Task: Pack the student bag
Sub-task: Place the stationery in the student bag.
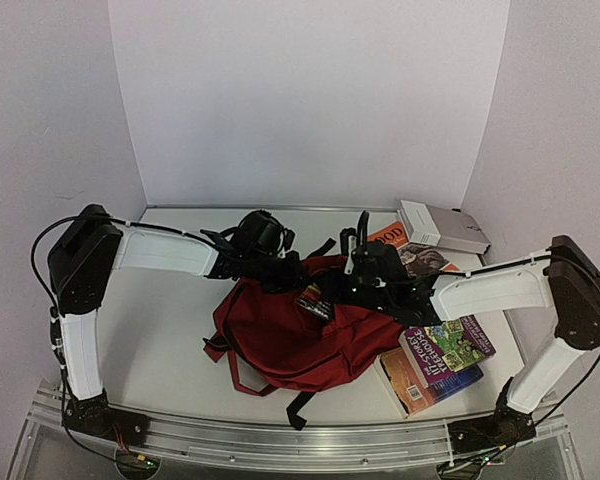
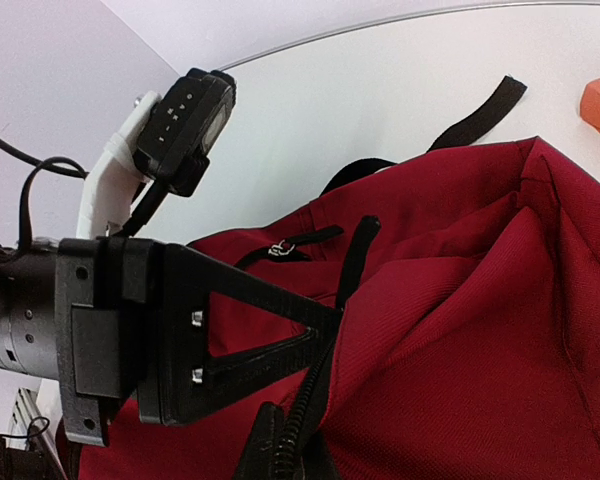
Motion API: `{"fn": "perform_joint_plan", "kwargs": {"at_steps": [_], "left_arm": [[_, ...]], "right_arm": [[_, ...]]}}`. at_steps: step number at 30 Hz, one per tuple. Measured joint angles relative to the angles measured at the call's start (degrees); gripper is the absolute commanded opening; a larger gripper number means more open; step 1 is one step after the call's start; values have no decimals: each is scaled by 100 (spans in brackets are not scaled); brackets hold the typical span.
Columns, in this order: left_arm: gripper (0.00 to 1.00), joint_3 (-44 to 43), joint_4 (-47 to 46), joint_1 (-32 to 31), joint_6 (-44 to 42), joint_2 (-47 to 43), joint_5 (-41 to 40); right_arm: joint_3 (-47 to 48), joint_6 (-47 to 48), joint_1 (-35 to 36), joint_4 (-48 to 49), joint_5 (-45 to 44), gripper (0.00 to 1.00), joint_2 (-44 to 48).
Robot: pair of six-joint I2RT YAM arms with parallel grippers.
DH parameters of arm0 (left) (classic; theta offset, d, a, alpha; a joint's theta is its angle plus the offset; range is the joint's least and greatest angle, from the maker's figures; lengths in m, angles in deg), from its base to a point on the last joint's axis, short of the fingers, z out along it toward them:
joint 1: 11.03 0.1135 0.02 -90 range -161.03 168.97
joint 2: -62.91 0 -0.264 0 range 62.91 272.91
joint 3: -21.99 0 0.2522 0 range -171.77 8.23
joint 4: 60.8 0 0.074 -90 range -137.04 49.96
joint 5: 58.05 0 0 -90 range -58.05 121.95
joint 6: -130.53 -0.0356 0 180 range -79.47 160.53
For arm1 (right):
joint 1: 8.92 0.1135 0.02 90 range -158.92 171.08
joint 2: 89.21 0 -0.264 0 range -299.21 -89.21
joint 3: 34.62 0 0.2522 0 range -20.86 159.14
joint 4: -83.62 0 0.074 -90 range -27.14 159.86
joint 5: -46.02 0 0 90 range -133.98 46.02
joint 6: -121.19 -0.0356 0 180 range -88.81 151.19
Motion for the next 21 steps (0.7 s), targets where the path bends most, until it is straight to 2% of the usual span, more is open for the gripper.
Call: {"fn": "perform_joint_plan", "kwargs": {"at_steps": [6,11,16,21], "left_arm": [[44,258,20,-108,-66,-233,-262],[55,541,334,-129,-175,-650,-354],[58,969,390,-131,-135,-1118,-262],[56,1259,309,-138,-21,-1187,9]], "right_arm": [[0,-99,47,15,-288,0,0],[0,-161,70,39,-409,0,0],[0,-163,74,39,-449,0,2],[0,-168,79,39,-448,0,0]]}}
